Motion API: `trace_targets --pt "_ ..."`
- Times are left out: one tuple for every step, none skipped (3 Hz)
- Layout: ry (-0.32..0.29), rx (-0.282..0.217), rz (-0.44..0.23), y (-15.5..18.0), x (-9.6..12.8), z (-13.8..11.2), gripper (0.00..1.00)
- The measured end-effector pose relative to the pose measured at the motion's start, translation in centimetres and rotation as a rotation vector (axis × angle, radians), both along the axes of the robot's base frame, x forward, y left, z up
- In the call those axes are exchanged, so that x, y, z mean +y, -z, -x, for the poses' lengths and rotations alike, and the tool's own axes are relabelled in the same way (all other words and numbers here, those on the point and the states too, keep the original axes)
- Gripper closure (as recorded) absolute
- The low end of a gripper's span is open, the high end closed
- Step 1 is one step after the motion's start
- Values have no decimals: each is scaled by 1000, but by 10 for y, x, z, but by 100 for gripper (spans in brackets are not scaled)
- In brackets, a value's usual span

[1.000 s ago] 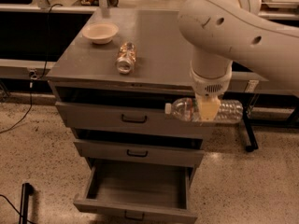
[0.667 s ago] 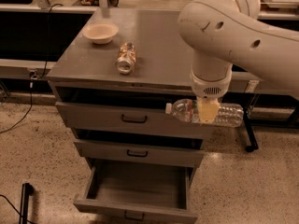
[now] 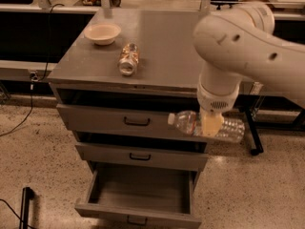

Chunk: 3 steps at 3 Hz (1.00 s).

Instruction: Place water bottle into bottom drawer

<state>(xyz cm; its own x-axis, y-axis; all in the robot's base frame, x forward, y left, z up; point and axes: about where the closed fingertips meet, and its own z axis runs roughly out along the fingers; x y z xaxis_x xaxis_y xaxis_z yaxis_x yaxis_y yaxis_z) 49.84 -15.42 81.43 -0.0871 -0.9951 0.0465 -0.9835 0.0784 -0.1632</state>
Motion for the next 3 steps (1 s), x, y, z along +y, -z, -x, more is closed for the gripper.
trace_targets --pt "12 95 -196 79 -6 36 100" --pt "63 76 -330 92 -8 42 100" --pt "69 75 -331 90 -7 42 100"
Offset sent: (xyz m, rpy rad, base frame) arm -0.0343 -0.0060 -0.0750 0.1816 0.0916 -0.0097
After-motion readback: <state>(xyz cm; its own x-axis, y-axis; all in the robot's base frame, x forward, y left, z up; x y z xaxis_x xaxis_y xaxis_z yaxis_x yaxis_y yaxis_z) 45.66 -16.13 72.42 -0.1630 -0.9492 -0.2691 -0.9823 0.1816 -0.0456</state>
